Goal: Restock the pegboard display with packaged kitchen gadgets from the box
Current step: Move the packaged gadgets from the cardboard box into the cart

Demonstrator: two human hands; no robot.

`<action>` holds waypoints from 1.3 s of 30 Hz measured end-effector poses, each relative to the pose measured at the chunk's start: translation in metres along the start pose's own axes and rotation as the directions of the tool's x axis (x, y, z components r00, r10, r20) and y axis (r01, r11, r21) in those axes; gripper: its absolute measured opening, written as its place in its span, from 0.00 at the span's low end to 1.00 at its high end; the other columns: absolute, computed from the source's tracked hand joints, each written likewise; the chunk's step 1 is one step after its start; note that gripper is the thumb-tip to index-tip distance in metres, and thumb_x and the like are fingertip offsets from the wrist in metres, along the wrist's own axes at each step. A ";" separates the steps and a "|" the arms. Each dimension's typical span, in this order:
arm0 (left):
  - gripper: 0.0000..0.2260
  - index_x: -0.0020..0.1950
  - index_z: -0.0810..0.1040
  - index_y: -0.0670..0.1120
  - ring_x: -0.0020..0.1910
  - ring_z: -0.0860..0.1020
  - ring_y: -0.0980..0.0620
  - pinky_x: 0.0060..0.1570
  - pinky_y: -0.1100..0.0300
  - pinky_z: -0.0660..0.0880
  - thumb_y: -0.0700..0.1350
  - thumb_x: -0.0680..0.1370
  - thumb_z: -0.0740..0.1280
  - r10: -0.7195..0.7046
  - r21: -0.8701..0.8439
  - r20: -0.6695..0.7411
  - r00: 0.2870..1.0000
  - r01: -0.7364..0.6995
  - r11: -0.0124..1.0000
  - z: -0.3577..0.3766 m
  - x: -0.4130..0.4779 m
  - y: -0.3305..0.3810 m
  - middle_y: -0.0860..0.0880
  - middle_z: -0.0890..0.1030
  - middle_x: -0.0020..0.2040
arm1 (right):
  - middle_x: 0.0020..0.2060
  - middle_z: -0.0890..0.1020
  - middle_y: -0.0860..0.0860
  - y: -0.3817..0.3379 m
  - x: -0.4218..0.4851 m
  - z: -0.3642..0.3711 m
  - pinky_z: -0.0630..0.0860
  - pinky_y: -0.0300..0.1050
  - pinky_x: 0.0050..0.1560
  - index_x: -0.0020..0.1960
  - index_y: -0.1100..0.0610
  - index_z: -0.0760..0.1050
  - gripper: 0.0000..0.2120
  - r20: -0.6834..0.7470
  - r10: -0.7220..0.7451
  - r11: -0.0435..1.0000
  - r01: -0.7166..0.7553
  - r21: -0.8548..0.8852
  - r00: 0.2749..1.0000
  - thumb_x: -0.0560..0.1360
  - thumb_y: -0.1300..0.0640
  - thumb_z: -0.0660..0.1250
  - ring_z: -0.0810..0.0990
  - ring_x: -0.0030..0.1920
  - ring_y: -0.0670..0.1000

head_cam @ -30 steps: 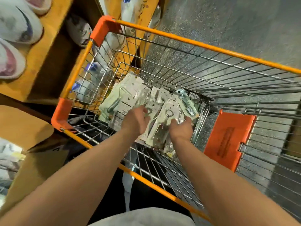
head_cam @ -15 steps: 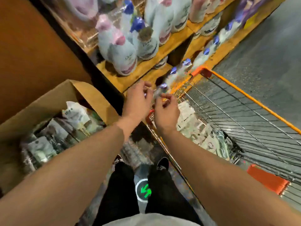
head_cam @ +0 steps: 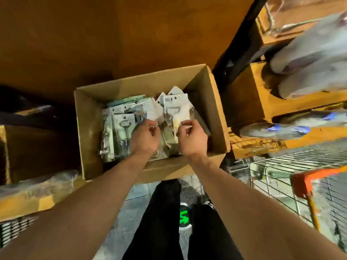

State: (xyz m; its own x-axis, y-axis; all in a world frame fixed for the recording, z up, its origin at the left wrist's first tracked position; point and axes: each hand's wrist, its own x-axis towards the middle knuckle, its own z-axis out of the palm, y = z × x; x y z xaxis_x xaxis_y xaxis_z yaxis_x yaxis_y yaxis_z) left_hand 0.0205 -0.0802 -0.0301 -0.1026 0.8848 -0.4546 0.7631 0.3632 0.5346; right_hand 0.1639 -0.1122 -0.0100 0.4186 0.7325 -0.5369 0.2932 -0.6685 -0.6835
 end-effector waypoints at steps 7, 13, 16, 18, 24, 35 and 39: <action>0.22 0.77 0.70 0.52 0.72 0.67 0.39 0.65 0.43 0.73 0.51 0.82 0.66 -0.138 0.319 -0.048 0.989 0.146 0.936 0.006 0.032 -0.069 0.44 0.66 0.78 | 0.66 0.75 0.53 0.033 0.048 0.068 0.78 0.59 0.64 0.71 0.49 0.67 0.21 0.017 0.147 0.955 -0.137 -0.263 0.989 0.80 0.52 0.65 0.79 0.61 0.58; 0.22 0.73 0.74 0.48 0.64 0.72 0.37 0.59 0.44 0.77 0.43 0.79 0.71 0.024 0.266 -0.105 0.994 0.005 0.964 0.010 0.044 -0.093 0.44 0.66 0.75 | 0.74 0.69 0.55 0.044 0.078 0.078 0.71 0.61 0.71 0.77 0.53 0.62 0.28 -0.076 0.193 0.922 -0.207 -0.328 0.978 0.79 0.52 0.67 0.69 0.71 0.61; 0.22 0.72 0.74 0.48 0.65 0.71 0.37 0.54 0.45 0.79 0.39 0.79 0.71 0.050 0.227 -0.082 0.995 -0.030 0.973 0.005 0.055 -0.099 0.45 0.66 0.74 | 0.72 0.70 0.56 0.040 0.085 0.086 0.70 0.61 0.71 0.77 0.52 0.61 0.28 -0.077 0.214 0.917 -0.227 -0.327 0.974 0.80 0.50 0.66 0.69 0.70 0.61; 0.22 0.72 0.74 0.49 0.66 0.72 0.38 0.53 0.46 0.81 0.36 0.79 0.70 0.072 0.205 -0.069 0.995 -0.057 0.977 0.001 0.059 -0.103 0.46 0.65 0.74 | 0.70 0.71 0.56 0.036 0.090 0.087 0.71 0.60 0.70 0.76 0.51 0.63 0.27 -0.096 0.248 0.904 -0.266 -0.334 0.964 0.80 0.48 0.66 0.70 0.70 0.60; 0.23 0.72 0.74 0.50 0.68 0.73 0.40 0.57 0.47 0.82 0.32 0.79 0.67 0.088 0.117 -0.084 0.993 -0.078 0.990 -0.001 0.064 -0.109 0.48 0.64 0.73 | 0.64 0.74 0.54 0.033 0.099 0.077 0.75 0.56 0.66 0.71 0.50 0.72 0.18 -0.084 0.163 0.924 -0.182 -0.335 0.983 0.83 0.48 0.64 0.75 0.64 0.57; 0.24 0.73 0.73 0.55 0.58 0.79 0.52 0.58 0.55 0.82 0.32 0.82 0.63 0.038 -0.050 0.011 0.999 -0.037 0.998 0.009 0.062 -0.085 0.59 0.61 0.69 | 0.52 0.81 0.53 0.029 0.099 0.078 0.79 0.60 0.58 0.54 0.49 0.64 0.08 -0.018 0.154 0.894 -0.147 -0.424 0.988 0.81 0.48 0.62 0.80 0.55 0.59; 0.21 0.70 0.73 0.56 0.58 0.80 0.50 0.60 0.51 0.82 0.36 0.82 0.66 0.010 -0.053 0.012 1.000 -0.009 0.999 0.011 0.063 -0.085 0.56 0.63 0.70 | 0.49 0.82 0.50 0.032 0.093 0.074 0.80 0.62 0.58 0.57 0.45 0.63 0.10 0.016 0.162 0.915 -0.144 -0.377 0.987 0.79 0.47 0.62 0.81 0.52 0.58</action>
State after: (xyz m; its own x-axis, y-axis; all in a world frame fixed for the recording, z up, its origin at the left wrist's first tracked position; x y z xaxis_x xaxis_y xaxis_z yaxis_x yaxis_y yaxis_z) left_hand -0.0433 -0.0581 -0.1124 -0.0876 0.8848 -0.4577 0.7294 0.3699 0.5755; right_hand 0.1488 -0.0556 -0.1179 0.4463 0.6168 -0.6484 0.5326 -0.7653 -0.3615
